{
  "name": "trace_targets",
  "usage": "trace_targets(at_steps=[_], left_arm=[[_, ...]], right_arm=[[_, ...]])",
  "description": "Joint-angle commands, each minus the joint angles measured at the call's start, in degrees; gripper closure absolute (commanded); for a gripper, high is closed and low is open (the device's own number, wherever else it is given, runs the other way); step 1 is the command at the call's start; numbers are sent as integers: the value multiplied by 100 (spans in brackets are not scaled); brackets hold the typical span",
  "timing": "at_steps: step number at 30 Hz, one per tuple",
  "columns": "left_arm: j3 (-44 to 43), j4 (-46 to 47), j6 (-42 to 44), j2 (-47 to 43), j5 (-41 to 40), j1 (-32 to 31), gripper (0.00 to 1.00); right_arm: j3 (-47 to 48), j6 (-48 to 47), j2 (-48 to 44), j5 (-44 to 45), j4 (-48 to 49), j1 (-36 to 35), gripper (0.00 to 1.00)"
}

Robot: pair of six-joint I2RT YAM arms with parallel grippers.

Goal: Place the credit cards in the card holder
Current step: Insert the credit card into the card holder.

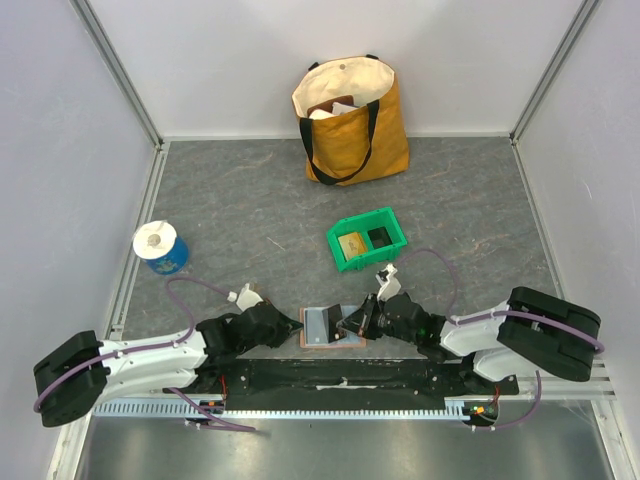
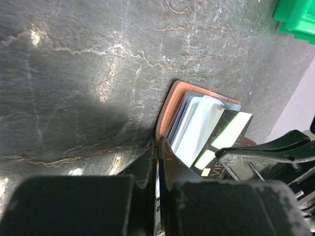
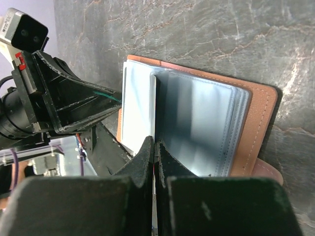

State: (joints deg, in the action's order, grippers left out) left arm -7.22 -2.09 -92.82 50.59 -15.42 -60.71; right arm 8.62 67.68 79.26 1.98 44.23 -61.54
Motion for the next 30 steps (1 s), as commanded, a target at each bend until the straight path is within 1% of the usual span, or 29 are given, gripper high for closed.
trace_targets(at_steps=[1, 4, 6, 12, 13, 15, 18, 21, 24, 26, 28, 30], left_arm=[[169, -661, -61, -31, -49, 33, 98], [195, -661, -70, -84, -40, 24, 98], [204, -653, -70, -75, -31, 24, 98], [204, -433, -88, 74, -5, 24, 98], [195, -398, -88, 126, 4, 24, 98], [169, -363, -88, 179, 21, 33, 98], [169, -336, -96, 197, 13, 24, 98], [177, -345, -105, 171, -5, 24, 98], [186, -345, -105, 153, -22, 15, 98], [177, -354, -96, 162, -22, 15, 98], [186, -380, -114, 136, -22, 24, 98], [195, -433, -123, 66, -31, 15, 98]], right_arm=[[262, -606, -210, 311, -431, 63, 100], [263, -607, -184, 356, -477, 124, 100], [263, -485, -44, 225, -337, 125, 100], [78, 245, 808, -180, 1006, 125, 100], [69, 359, 923, -363, 1218, 116, 100], [8, 570, 1152, -400, 1613, 98, 100], [-10, 799, 1311, -461, 1870, 72, 100], [69, 966, 1320, -356, 1687, -129, 100], [376, 932, 1337, -233, 1177, -402, 100], [561, 870, 1311, -233, 783, -455, 99], [588, 835, 1101, 73, 230, -438, 94], [588, 738, 619, 415, -612, -447, 85]])
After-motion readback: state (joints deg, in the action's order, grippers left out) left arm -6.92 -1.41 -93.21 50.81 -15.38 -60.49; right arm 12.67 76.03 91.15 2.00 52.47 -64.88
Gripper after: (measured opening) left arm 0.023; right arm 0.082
